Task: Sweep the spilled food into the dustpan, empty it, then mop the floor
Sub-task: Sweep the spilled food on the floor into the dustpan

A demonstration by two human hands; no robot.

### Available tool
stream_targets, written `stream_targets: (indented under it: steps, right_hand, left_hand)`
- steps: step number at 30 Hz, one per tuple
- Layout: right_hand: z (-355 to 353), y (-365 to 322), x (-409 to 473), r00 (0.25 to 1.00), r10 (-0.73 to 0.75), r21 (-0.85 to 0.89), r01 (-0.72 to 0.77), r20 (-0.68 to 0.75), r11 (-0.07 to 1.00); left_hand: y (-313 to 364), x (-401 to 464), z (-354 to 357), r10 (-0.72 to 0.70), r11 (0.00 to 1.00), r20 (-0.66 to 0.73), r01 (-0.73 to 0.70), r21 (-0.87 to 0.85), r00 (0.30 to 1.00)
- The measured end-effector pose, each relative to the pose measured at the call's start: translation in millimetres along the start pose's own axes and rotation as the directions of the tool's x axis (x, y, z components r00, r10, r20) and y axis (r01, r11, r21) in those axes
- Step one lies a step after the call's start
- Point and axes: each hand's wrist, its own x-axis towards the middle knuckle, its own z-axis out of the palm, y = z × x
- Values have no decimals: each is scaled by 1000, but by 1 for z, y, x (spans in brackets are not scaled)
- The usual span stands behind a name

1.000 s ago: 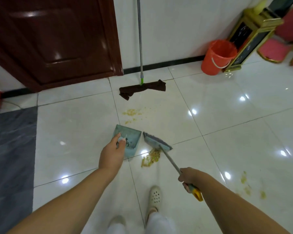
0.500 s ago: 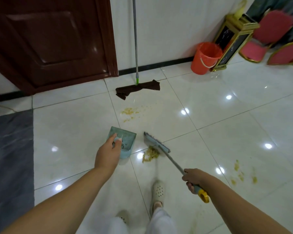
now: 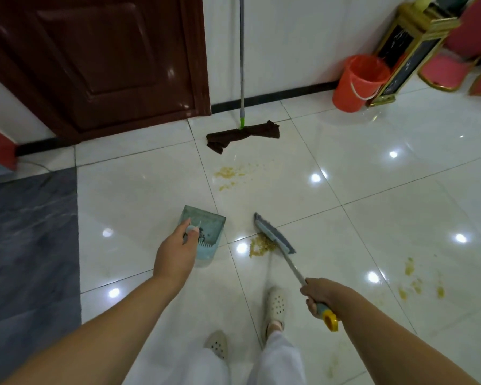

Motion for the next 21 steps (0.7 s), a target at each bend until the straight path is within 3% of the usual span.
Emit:
stream_targets:
  steps: [6,12,21]
  right_hand:
    - [9,5,-31,997,66,-43,-65,28,997]
    - [3,-5,-64,996,58,141,-67,68,988]
    - [3,-71,-28,998,-65,-103,64,0,993]
  left_hand:
    - [-8,-4,-18,-11,1000,-20,11,7,1000]
    - [-12,-14,-29,-24,1000,-16,23,-6,1000]
    - [-33,-34,-30,-118,983,-74,106,-150,990]
